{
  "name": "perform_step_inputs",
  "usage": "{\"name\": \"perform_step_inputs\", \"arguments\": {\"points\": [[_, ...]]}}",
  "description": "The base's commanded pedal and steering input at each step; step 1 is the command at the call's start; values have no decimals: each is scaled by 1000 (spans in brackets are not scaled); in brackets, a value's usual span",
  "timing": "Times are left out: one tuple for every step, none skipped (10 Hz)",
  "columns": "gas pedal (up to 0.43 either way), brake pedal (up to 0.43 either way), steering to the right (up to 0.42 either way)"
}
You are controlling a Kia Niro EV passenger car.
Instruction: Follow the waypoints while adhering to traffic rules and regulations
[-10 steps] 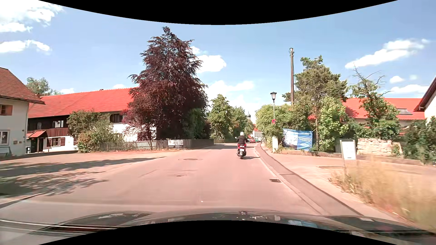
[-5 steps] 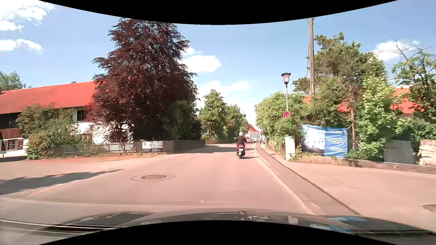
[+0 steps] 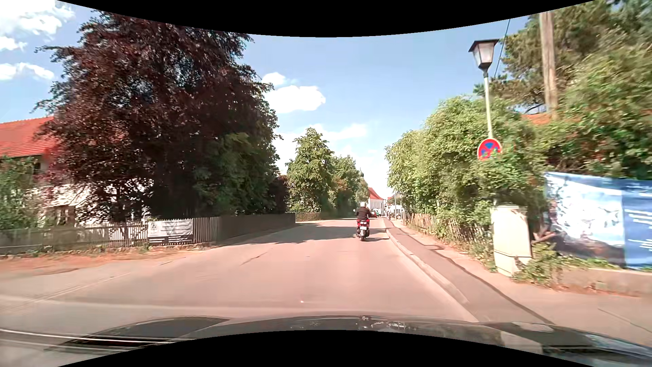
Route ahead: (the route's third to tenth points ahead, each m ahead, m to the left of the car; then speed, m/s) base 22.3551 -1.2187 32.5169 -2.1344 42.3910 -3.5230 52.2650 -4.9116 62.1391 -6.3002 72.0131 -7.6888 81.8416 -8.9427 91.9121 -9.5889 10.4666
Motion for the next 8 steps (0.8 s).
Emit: {"name": "perform_step_inputs", "arguments": {"points": [[138, 12, 14], [138, 12, 18], [138, 12, 22], [138, 12, 25], [138, 12, 25], [138, 12, 25], [138, 12, 25], [138, 12, 25]]}}
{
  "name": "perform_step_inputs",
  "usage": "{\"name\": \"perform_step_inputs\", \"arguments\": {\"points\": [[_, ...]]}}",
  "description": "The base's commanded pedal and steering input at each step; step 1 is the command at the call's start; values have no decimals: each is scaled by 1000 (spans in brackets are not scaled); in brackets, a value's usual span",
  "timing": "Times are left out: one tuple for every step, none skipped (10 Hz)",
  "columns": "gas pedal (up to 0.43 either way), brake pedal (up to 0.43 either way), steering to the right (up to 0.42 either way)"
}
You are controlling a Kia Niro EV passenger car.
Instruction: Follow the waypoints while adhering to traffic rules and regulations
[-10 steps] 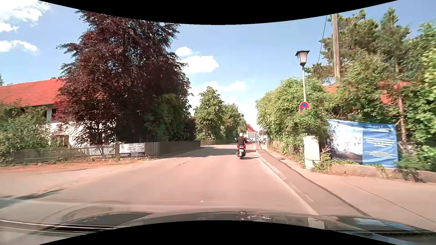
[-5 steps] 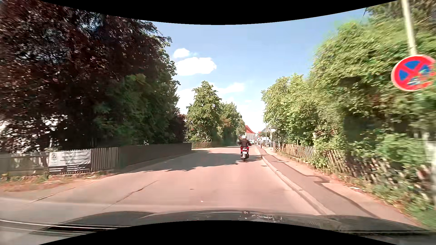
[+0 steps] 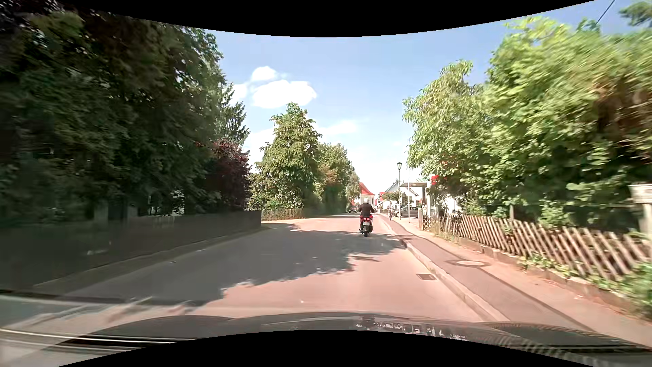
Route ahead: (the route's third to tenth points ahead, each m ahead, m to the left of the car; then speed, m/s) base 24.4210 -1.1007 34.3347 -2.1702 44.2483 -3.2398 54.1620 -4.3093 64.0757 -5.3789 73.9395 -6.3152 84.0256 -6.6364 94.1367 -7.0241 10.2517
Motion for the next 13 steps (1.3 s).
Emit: {"name": "perform_step_inputs", "arguments": {"points": [[150, 12, 22], [150, 12, 16], [150, 12, 15], [150, 12, 15], [150, 12, 15], [150, 12, 15], [150, 12, 14], [150, 12, 14], [150, 12, 14], [150, 12, 14], [150, 12, 15], [150, 12, 16], [157, 12, 17]]}}
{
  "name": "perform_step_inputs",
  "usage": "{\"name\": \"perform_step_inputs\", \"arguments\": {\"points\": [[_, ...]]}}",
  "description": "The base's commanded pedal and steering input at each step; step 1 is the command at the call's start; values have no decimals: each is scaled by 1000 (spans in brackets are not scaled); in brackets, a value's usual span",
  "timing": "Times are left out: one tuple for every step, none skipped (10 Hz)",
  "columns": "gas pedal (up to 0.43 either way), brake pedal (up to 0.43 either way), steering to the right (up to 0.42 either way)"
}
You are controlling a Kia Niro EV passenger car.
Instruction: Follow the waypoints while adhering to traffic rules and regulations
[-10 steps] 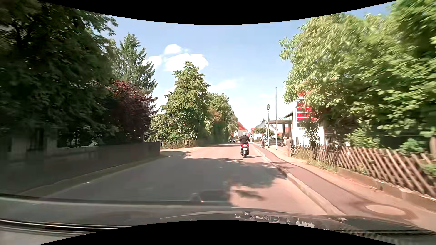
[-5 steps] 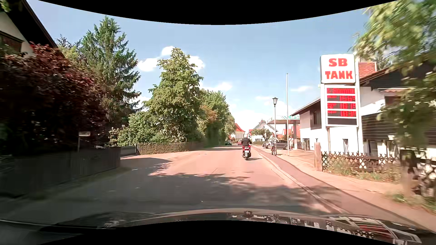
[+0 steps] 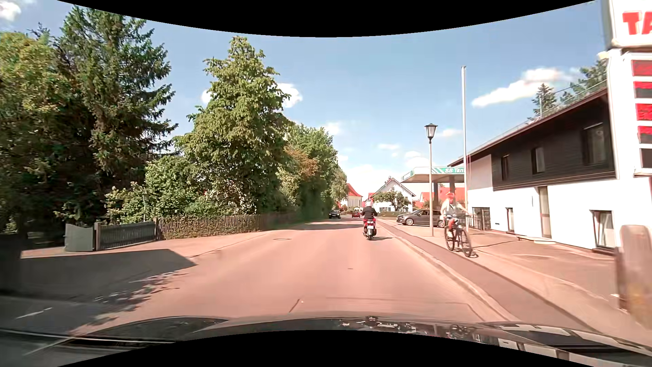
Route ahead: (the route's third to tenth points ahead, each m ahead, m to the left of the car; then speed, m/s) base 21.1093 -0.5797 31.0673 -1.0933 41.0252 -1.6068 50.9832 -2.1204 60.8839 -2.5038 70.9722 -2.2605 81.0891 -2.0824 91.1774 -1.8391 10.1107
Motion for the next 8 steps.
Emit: {"name": "perform_step_inputs", "arguments": {"points": [[157, 12, 19], [157, 12, 20], [157, 12, 19], [157, 12, 15], [157, 12, 12], [157, 12, 12], [157, 12, 12], [157, 12, 12]]}}
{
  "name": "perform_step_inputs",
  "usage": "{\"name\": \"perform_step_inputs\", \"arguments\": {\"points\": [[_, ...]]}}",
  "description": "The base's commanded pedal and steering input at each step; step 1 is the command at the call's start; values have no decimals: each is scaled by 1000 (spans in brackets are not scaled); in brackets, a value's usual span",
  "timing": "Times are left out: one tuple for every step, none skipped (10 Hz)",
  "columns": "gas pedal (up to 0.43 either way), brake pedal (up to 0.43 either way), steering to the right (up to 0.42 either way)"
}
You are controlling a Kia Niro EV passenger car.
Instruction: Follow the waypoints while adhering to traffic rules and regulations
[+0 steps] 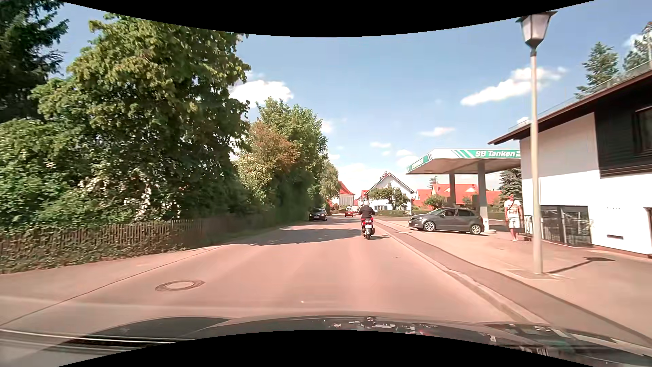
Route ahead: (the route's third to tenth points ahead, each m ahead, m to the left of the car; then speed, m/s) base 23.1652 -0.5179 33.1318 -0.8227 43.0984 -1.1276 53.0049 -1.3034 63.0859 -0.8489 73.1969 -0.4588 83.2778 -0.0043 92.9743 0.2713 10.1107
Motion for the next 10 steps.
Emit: {"name": "perform_step_inputs", "arguments": {"points": [[157, 12, 14], [157, 12, 16], [157, 12, 16], [157, 12, 15], [157, 12, 11], [157, 12, 7], [157, 12, 5], [157, 12, 0], [157, 12, -1], [157, 12, -1]]}}
